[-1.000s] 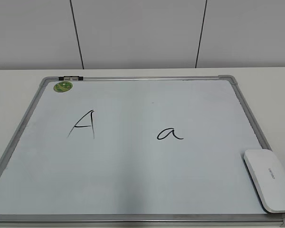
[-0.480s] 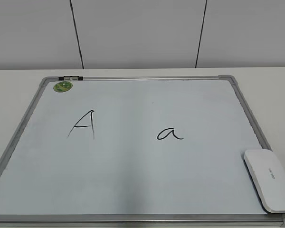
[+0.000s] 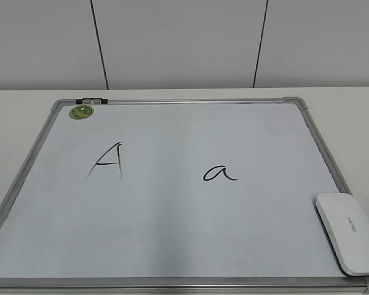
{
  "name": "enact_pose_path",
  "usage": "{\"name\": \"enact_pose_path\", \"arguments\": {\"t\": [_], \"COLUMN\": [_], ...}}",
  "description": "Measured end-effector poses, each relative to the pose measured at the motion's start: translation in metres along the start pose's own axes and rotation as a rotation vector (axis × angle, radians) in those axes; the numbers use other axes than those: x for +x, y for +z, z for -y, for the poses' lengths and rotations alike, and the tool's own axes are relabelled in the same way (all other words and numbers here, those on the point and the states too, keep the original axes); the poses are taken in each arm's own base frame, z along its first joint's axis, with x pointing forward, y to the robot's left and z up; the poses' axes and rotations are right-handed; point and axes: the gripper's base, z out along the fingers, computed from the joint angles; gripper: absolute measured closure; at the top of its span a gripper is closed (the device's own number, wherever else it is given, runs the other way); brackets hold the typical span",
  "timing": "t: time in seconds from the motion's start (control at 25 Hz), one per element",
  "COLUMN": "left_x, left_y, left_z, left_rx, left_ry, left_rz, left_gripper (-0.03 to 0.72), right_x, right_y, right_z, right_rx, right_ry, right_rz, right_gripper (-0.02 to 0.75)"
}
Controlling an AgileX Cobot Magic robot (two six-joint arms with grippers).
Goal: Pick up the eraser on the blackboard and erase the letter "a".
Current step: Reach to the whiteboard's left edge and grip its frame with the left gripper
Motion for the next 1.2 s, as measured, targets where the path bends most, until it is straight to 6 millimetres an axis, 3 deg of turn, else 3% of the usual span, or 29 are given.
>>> {"name": "enact_pose_path", "arguments": {"t": [0.32, 0.52, 0.64, 0.84, 1.0, 1.2], "left_x": [-0.058, -0.089, -0.094, -0.083, -0.076, -0.076], "left_y": [0.085, 0.159, 0.207, 0.280, 0.317, 0.339], "left_z": [-0.003, -0.006, -0.007, -0.008, -0.009, -0.013], "left_rx": [0.005, 0.005, 0.007, 0.043, 0.067, 0.070], "left_ry": [-0.030, -0.040, -0.046, -0.037, -0.017, 0.003], "left_rz": [-0.230, -0.407, -0.548, -0.774, -0.823, -0.800], "left_gripper": [0.142, 0.142, 0.141, 0.141, 0.141, 0.146], "right_x": [0.000, 0.000, 0.000, 0.000, 0.000, 0.000], "right_y": [0.000, 0.000, 0.000, 0.000, 0.000, 0.000], "right_z": [0.000, 0.000, 0.000, 0.000, 0.000, 0.000], "right_rx": [0.000, 0.000, 0.000, 0.000, 0.000, 0.000], "right_ry": [0.000, 0.000, 0.000, 0.000, 0.000, 0.000], "right_rz": [0.000, 0.000, 0.000, 0.000, 0.000, 0.000], "right_gripper": [0.157, 0.157, 0.157, 0.157, 0.157, 0.157]}}
